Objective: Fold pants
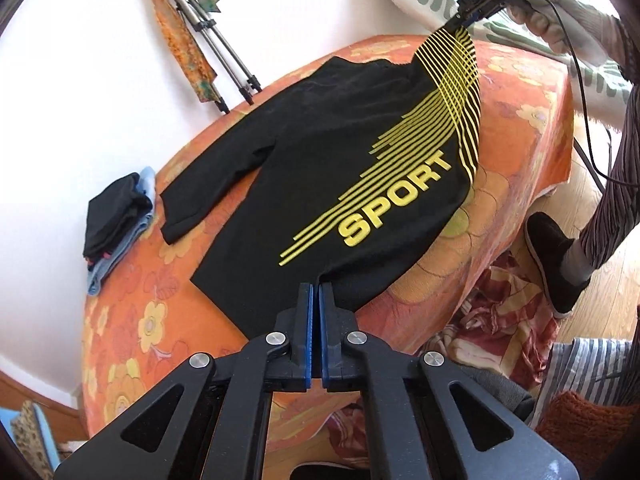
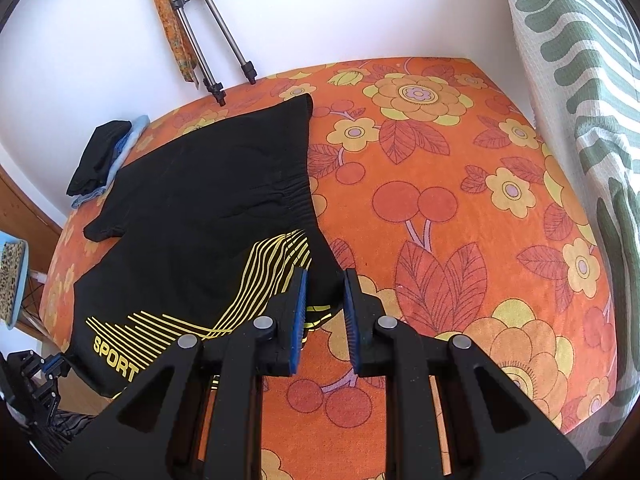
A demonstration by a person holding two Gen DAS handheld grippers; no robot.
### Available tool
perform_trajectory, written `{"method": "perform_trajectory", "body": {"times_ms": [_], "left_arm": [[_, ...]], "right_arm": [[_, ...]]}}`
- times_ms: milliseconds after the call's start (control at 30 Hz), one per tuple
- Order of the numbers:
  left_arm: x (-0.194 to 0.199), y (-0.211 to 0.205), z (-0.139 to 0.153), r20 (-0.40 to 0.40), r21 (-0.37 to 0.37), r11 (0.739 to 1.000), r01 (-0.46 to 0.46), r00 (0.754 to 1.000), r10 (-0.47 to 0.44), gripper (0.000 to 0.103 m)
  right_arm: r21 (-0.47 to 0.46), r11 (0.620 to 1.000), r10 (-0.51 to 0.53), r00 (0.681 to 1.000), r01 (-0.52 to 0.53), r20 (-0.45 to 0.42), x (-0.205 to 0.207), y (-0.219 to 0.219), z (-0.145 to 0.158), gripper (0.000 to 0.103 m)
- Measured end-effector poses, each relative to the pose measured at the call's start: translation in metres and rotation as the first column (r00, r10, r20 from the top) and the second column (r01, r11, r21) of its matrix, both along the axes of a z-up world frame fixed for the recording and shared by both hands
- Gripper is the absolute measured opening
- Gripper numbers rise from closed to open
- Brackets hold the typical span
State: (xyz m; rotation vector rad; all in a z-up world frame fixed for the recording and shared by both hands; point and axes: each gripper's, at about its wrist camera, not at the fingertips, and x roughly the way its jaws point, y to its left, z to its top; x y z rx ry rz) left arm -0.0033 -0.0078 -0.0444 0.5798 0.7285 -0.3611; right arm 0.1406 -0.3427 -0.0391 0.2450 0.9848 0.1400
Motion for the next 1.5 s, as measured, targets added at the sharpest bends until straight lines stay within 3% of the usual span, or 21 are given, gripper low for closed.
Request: {"method": "perform_trajectory", "body": {"times_ms": [133,333,533,700,867,1000,1033,1067,1100,1167,1200,1367,1500], "left_arm": [[0.021,0.011,0.022,0.068,-0.038,0.998,-0.044,0.997,0.046,0.001],[0.067,0.031,0.048,0.132,-0.059,0.993,-0.100,0.985,0.107,0.001],[0.130,0.054,0.066,0.179,-0.062,0.986,-0.158,0.970,0.167,0.001],[0.187,0.066,0.067,0.196,-0.065,0.979,-0.195,0.959,0.204,0.001],[0.227,0.078,0.051,0.105,-0.113,0.971,-0.211,0.969,0.222,0.001],[0.224,0.079,0.039,0.008,-0.123,0.975,-0.186,0.982,0.188,0.001],[0.221,0.079,0.035,-0.022,-0.123,0.975,-0.183,0.983,0.182,0.003],[0.219,0.081,0.032,-0.064,-0.136,0.975,-0.178,0.983,0.170,0.014],[0.216,0.083,0.029,-0.096,-0.153,0.973,-0.174,0.982,0.161,0.021],[0.210,0.085,0.025,-0.126,-0.174,0.969,-0.175,0.980,0.154,0.047],[0.207,0.087,0.022,-0.153,-0.185,0.966,-0.181,0.976,0.154,0.050],[0.211,0.098,-0.001,-0.277,-0.259,0.929,-0.266,0.941,0.192,0.052],[0.215,0.093,-0.016,-0.319,-0.286,0.911,-0.298,0.926,0.203,0.052]], "right_arm": [[0.018,1.000,-0.019,1.000,0.019,0.021,0.005,0.000,0.010,0.018],[-0.036,0.999,0.004,0.998,-0.002,0.068,0.030,0.016,0.032,0.016],[-0.084,0.996,0.023,0.997,-0.017,0.071,0.082,0.028,0.040,0.014],[-0.090,0.995,0.038,0.999,-0.037,0.015,0.140,0.037,0.024,0.013],[-0.053,0.995,0.075,0.992,-0.081,-0.100,0.194,0.044,-0.015,0.017],[-0.030,0.995,0.096,0.989,-0.100,-0.116,0.199,0.042,-0.031,0.044],[-0.016,0.994,0.102,0.988,-0.105,-0.112,0.196,0.039,-0.032,0.051],[0.000,0.994,0.107,0.989,-0.108,-0.104,0.192,0.036,-0.033,0.056],[0.018,0.994,0.112,0.989,-0.111,-0.095,0.188,0.033,-0.034,0.058],[0.053,0.992,0.116,0.990,-0.112,-0.086,0.180,0.026,-0.034,0.060],[0.069,0.992,0.113,0.990,-0.108,-0.082,0.176,0.022,-0.034,0.060],[0.112,0.989,0.104,0.993,-0.098,-0.055,0.158,0.005,-0.031,0.061],[0.147,0.985,0.090,0.996,-0.085,-0.027,0.148,-0.005,-0.030,0.062]]}}
